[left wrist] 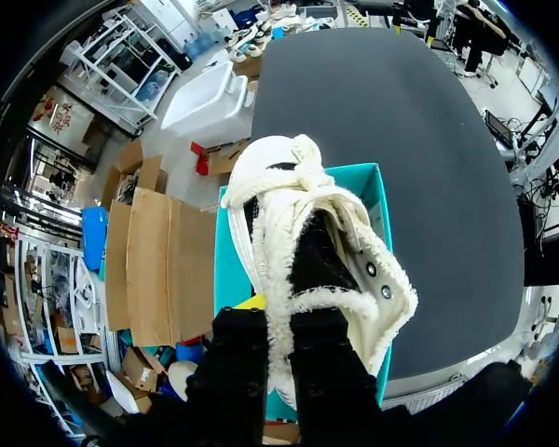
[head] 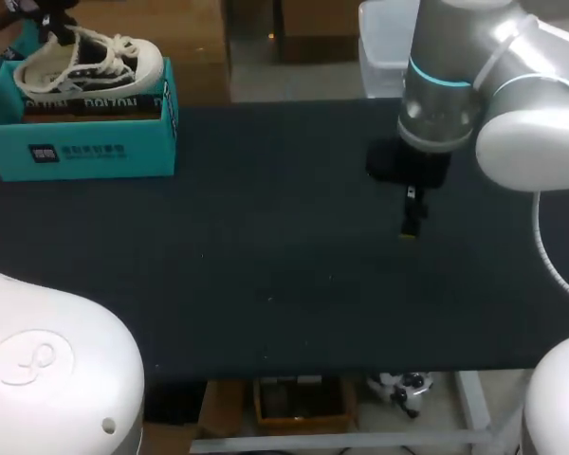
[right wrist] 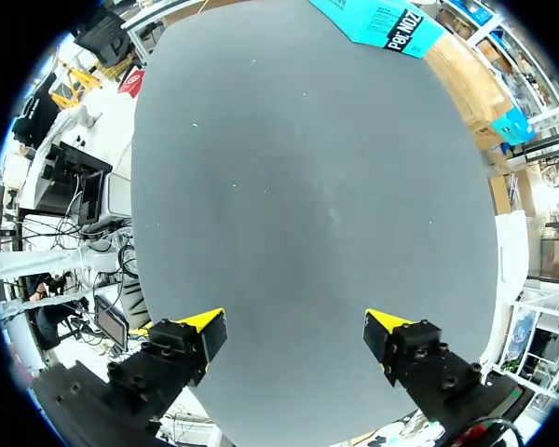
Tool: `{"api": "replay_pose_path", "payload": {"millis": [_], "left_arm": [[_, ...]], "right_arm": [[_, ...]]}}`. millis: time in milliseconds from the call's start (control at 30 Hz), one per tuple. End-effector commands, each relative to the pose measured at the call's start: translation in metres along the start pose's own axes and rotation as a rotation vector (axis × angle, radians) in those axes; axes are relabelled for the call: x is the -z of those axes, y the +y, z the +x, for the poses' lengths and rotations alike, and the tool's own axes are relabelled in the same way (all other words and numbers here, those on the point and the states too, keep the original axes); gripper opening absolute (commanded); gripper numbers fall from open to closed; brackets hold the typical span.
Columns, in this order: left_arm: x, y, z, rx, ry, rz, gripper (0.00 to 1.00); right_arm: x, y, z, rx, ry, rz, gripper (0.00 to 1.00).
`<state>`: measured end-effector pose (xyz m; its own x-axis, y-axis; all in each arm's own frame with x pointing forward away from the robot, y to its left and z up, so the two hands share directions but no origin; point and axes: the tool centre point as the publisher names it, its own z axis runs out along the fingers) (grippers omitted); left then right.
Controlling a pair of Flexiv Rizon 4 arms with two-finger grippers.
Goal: Open the shoe tongue, take the insole out of the shoe, put the insole back into the shoe, and pack the shoe into the shoebox
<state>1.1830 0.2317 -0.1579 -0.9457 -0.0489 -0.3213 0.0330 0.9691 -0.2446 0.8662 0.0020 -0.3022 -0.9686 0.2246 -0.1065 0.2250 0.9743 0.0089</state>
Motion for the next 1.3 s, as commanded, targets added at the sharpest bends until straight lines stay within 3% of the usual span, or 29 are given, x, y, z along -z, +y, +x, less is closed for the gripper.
{"api": "replay_pose_path", "payload": {"millis": [33,400,733,800,833,867,1067,1300], "left_arm": [[-0.021,0.015,-0.022,-0.026,0.163,0.036,0.0],[-0.082,0.033,-0.03,-0.031,0.24,0.016,0.0],[-0.118,0.04,-0.015,-0.032,0.303,-0.008,0.0],[-0.12,0.039,-0.011,-0.032,0.307,-0.013,0.39],[-0.12,0.039,-0.01,-0.032,0.31,-0.016,0.8],[-0.121,0.038,-0.01,-0.03,0.311,-0.019,1.0],[-0.118,0.034,-0.003,-0.023,0.308,-0.028,1.0],[-0.089,0.018,0.003,-0.026,0.245,-0.04,1.0]], "right_arm": [[0.001,-0.001,0.0,0.001,0.001,0.001,1.0],[0.001,-0.001,0.0,0.001,0.001,0.001,1.0],[0.001,-0.001,0.0,0.001,0.001,0.001,1.0],[0.001,-0.001,0.0,0.001,0.001,0.001,1.0],[0.001,-0.001,0.0,0.001,0.001,0.001,1.0],[0.001,-0.001,0.0,0.001,0.001,0.001,1.0],[0.001,-0.001,0.0,0.001,0.001,0.001,1.0],[0.001,-0.001,0.0,0.001,0.001,0.001,1.0]]}}
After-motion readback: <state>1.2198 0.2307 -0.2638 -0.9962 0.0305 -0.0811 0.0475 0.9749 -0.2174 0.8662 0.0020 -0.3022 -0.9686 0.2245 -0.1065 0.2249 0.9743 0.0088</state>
